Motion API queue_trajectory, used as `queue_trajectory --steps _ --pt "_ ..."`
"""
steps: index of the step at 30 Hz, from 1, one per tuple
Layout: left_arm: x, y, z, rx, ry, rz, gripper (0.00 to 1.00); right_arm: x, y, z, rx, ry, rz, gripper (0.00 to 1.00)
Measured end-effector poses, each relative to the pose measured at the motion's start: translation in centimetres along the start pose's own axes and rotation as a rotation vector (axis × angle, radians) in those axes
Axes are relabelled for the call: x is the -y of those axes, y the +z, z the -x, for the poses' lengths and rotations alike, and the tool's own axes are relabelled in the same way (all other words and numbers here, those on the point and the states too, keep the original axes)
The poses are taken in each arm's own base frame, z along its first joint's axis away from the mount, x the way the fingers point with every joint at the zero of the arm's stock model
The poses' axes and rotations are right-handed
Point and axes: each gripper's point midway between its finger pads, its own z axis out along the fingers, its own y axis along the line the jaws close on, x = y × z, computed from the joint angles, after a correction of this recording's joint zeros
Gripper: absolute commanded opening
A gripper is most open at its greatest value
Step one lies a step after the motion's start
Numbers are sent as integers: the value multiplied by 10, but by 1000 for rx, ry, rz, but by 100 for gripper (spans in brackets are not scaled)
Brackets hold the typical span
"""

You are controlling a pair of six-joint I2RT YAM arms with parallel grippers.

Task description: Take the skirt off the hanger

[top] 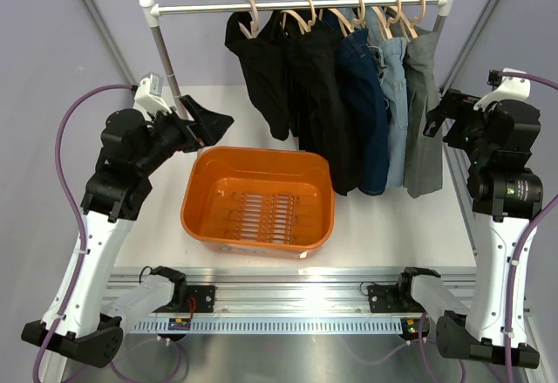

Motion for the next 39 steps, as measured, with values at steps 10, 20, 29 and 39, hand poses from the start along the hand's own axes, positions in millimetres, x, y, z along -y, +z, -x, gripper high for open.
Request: queue_trajectory --steps 10,20,29,39 --pt "0 0 0 0 7 -1 99 3 -2 3 13 5 -21 99" --pt "0 4 1 -3 3 -2 99 -8 -4 -7 -17 -185 95 99" --pt "41 40 32 17 -75 -87 98 -48 -24 -40 -101 -414 428 99" --pt "73 108 106 179 -89 -102 76 -89 -47 -48 -93 -399 704 99"
